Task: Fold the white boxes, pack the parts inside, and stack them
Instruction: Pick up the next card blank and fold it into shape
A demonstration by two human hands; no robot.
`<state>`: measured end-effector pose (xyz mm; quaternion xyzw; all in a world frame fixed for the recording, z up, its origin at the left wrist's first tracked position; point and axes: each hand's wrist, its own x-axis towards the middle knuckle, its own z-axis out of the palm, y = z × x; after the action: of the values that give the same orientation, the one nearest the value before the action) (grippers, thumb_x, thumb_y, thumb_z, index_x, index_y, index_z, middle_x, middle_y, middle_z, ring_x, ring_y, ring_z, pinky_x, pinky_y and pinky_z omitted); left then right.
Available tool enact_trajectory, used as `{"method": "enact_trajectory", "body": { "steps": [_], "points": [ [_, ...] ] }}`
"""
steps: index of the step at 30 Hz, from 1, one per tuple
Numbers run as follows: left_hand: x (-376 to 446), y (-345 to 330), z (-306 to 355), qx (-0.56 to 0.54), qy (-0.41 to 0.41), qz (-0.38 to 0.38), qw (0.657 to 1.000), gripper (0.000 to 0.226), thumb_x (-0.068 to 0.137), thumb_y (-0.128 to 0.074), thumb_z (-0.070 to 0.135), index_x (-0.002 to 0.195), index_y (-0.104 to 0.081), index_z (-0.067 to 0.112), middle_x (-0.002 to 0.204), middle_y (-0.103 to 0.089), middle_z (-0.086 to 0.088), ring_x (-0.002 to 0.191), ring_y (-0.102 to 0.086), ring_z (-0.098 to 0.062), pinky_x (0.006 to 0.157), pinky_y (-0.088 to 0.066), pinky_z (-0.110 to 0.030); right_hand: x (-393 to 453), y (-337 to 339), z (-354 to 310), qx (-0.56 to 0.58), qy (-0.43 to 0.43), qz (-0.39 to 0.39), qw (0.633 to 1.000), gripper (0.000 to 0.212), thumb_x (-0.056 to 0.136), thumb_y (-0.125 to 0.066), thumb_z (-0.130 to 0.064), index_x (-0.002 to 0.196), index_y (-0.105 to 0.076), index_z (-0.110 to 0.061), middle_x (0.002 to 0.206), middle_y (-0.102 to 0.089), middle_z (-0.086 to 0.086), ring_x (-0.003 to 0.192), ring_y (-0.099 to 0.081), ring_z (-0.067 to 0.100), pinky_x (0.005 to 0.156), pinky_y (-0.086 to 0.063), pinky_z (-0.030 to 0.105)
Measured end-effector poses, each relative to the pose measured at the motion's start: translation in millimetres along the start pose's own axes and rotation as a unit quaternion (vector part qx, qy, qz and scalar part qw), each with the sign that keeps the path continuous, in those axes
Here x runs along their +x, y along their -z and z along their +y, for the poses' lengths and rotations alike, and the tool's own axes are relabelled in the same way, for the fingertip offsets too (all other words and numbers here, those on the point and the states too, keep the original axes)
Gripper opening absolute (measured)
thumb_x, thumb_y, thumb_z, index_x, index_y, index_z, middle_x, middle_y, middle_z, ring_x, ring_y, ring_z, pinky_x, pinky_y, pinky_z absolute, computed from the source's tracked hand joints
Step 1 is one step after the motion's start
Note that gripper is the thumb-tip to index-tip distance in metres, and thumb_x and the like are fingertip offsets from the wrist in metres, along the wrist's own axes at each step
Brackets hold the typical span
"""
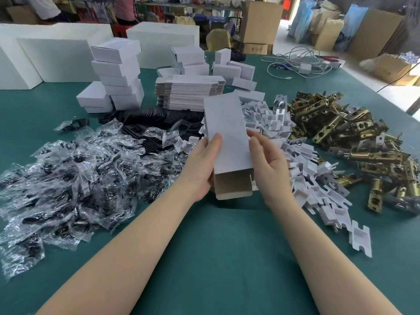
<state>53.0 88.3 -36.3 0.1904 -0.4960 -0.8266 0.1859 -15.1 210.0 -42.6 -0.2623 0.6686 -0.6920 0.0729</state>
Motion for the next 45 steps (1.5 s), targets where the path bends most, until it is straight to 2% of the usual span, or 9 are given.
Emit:
{"method": "enact_trajectory", "body": {
  "steps": [5,10,16,20,24,29,33,39,45],
  "points": [
    [2.0,1.8,2.1,0.031,-0.004,-0.037,0.999,0.03,0.103,-0.046,0.037,0.128,-0.056,0.022,0.112,-0.074,0.001,0.106,-0.068,-0.021,0.086,-0.056,-0.039,3.7,2.7,5.5,0.02,-0.029,0.013,0.999,0.02,0.099,-0.059,-0.026,0.111,-0.066,-0.039,0.091,-0.075,-0.014,0.078,-0.068,0.003,0.066,-0.056,0.026],
    [4.7,16.4,3.1,0.062,-0.074,-0.128,0.987,0.087,0.077,-0.075,0.035,0.149,-0.028,0.043,0.137,-0.049,0.027,0.12,-0.061,-0.012,0.088,-0.056,-0.035,12.2,12.7,5.9,0.092,-0.09,0.066,0.99,0.015,0.098,-0.059,-0.027,0.103,-0.068,-0.038,0.094,-0.074,-0.022,0.08,-0.067,0.002,0.079,-0.057,0.036],
    [3.7,19.9,2.5,0.055,-0.071,-0.161,0.983,0.035,0.084,-0.068,0.016,0.113,-0.073,0.035,0.156,-0.035,0.009,0.119,-0.061,-0.012,0.088,-0.056,-0.032,12.6,18.7,-3.9,0.121,-0.078,0.028,0.989,0.031,0.099,-0.052,-0.019,0.095,-0.077,-0.038,0.113,-0.072,-0.012,0.099,-0.067,0.01,0.085,-0.056,0.035],
    [6.2,22.2,8.3,-0.035,-0.034,-0.143,0.989,0.032,0.085,-0.067,0.027,0.117,-0.069,0.022,0.12,-0.069,-0.003,0.097,-0.069,-0.015,0.074,-0.058,-0.027,11.5,23.7,-6.5,0.135,-0.096,-0.063,0.984,0.029,0.101,-0.05,-0.016,0.11,-0.073,-0.031,0.144,-0.054,0.0,0.099,-0.065,0.025,0.087,-0.053,0.045],
    [6.8,32.3,16.3,-0.064,0.014,-0.175,0.982,0.036,0.089,-0.063,0.01,0.124,-0.064,0.017,0.116,-0.068,-0.003,0.089,-0.068,-0.015,0.069,-0.059,-0.024,11.7,29.5,-9.4,0.167,-0.125,-0.129,0.969,0.032,0.094,-0.055,-0.016,0.125,-0.062,-0.022,0.154,-0.042,-0.001,0.105,-0.06,0.033,0.099,-0.042,0.061],
    [5.3,39.7,18.8,-0.02,0.0,-0.191,0.981,0.044,0.075,-0.076,0.011,0.118,-0.072,0.021,0.131,-0.057,-0.004,0.102,-0.055,-0.02,0.074,-0.059,-0.023,12.3,40.6,-10.8,0.129,-0.119,-0.184,0.967,0.048,0.076,-0.069,-0.023,0.123,-0.063,-0.027,0.151,-0.043,-0.014,0.111,-0.06,0.011,0.078,-0.056,0.025],
    [3.0,33.3,14.9,0.029,-0.04,-0.149,0.988,0.042,0.065,-0.085,0.015,0.105,-0.075,0.023,0.112,-0.066,0.004,0.083,-0.07,-0.011,0.069,-0.058,-0.023,11.4,38.6,-9.8,0.06,-0.053,-0.169,0.982,0.046,0.073,-0.074,-0.024,0.118,-0.065,-0.026,0.147,-0.047,-0.012,0.106,-0.063,-0.008,0.074,-0.055,0.016],
    [5.0,26.1,4.9,0.229,-0.142,-0.055,0.961,0.028,0.062,-0.086,0.036,0.087,-0.075,0.041,0.135,-0.057,0.017,0.123,-0.059,-0.012,0.097,-0.053,-0.038,8.2,30.1,-5.4,-0.044,0.004,-0.074,0.996,0.025,0.078,-0.082,-0.019,0.089,-0.073,-0.04,0.129,-0.062,-0.02,0.073,-0.073,0.012,0.068,-0.059,0.027],
    [4.5,21.4,0.6,0.233,-0.194,-0.039,0.952,0.021,0.071,-0.084,0.025,0.085,-0.076,0.038,0.124,-0.064,0.021,0.125,-0.055,-0.002,0.097,-0.053,-0.036,10.3,28.9,-0.6,-0.078,0.043,-0.041,0.995,0.019,0.086,-0.074,-0.009,0.094,-0.071,-0.025,0.12,-0.068,-0.006,0.106,-0.065,-0.004,0.083,-0.059,0.03]
  ]
}}
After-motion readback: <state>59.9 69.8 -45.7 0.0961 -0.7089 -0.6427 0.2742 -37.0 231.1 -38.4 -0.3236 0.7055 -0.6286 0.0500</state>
